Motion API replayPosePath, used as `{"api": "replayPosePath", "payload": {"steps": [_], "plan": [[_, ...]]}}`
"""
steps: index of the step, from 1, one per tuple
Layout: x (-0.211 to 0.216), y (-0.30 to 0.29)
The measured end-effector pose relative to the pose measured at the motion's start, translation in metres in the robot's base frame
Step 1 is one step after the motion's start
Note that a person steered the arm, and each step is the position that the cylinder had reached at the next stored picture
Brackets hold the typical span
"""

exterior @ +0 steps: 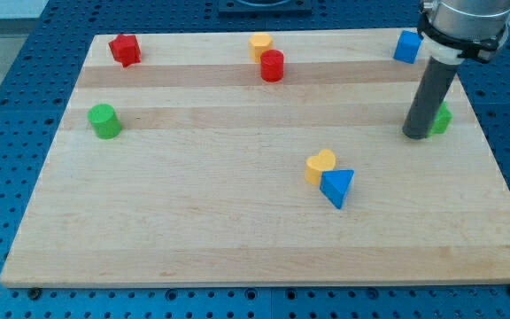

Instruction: Push the blue triangle to the bottom left

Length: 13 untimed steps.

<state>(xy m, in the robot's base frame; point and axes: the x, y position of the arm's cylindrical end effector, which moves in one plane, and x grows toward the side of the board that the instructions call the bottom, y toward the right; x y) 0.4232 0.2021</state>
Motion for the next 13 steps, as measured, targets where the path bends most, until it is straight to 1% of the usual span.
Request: {"api": "replayPosePath", "payload": {"steps": [1,2,4,5,6,13], "plan": [[0.0,0.0],[0.011,-0.011],[0.063,-0.024],[0.082,-0.037],[0.092,-0.061],[0.088,-0.2]]}}
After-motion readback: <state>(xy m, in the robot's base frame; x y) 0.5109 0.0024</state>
